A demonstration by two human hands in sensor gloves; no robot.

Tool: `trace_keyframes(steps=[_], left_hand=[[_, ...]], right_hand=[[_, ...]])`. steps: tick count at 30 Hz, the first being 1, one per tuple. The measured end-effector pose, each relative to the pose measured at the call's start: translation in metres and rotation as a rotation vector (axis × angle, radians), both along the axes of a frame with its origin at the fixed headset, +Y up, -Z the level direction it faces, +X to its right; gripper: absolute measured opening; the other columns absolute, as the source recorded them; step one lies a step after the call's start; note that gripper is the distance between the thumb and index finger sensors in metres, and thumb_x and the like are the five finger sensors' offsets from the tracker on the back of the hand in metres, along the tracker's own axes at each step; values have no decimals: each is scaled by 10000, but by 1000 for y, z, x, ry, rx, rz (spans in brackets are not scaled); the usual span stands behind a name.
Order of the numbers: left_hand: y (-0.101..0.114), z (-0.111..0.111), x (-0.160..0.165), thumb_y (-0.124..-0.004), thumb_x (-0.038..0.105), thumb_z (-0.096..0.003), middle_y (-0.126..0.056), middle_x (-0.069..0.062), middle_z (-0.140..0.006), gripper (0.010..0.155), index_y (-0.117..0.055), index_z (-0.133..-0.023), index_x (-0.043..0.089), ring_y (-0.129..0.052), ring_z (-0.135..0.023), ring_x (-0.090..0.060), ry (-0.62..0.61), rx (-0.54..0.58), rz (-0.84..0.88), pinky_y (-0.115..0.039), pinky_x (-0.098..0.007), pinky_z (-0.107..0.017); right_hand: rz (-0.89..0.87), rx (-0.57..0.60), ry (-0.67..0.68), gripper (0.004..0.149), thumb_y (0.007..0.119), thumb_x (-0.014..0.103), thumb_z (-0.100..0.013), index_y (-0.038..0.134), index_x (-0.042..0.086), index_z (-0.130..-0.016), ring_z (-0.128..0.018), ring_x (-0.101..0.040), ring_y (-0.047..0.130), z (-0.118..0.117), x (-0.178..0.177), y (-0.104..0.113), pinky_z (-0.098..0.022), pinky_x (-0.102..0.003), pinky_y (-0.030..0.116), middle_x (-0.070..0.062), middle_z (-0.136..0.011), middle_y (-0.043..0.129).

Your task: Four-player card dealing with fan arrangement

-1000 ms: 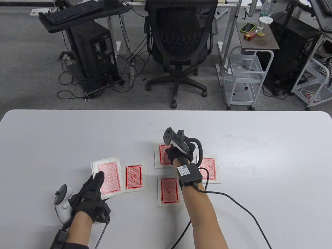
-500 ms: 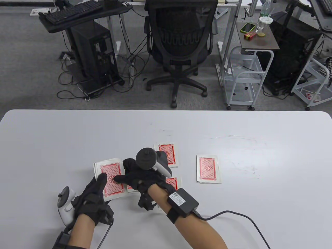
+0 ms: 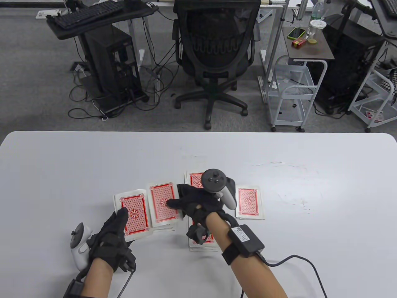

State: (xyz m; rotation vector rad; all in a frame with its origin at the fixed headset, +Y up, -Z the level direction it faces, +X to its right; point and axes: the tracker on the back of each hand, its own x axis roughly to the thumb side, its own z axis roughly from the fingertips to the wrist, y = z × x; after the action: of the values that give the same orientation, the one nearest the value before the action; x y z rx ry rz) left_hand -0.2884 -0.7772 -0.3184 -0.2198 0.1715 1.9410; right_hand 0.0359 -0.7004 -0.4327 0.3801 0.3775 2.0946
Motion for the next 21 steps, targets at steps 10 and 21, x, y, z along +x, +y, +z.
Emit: trace_keyframes(steps=[10, 21], left_hand=[[0, -1, -2, -750, 503, -517, -888, 72, -917, 492, -703, -969, 314, -1004, -770, -260, -4, -14, -24, -869, -444, -544], [-2, -1, -4, -754, 502, -518, -888, 70, -919, 491, -702, -970, 315, -1001, -771, -263, 16, -35, -57, -868, -444, -545]], right_hand=[[509, -24, -396, 713, 900, 363, -469, 585, 34, -1017, -356, -182, 977, -19, 145, -9, -517, -590, 711, -11, -680, 875], [1085, 44, -477, 752, 876, 466, -437, 575, 108, -1025, -433, -191, 966, -27, 155, -55, -546, -586, 693, -4, -743, 845]])
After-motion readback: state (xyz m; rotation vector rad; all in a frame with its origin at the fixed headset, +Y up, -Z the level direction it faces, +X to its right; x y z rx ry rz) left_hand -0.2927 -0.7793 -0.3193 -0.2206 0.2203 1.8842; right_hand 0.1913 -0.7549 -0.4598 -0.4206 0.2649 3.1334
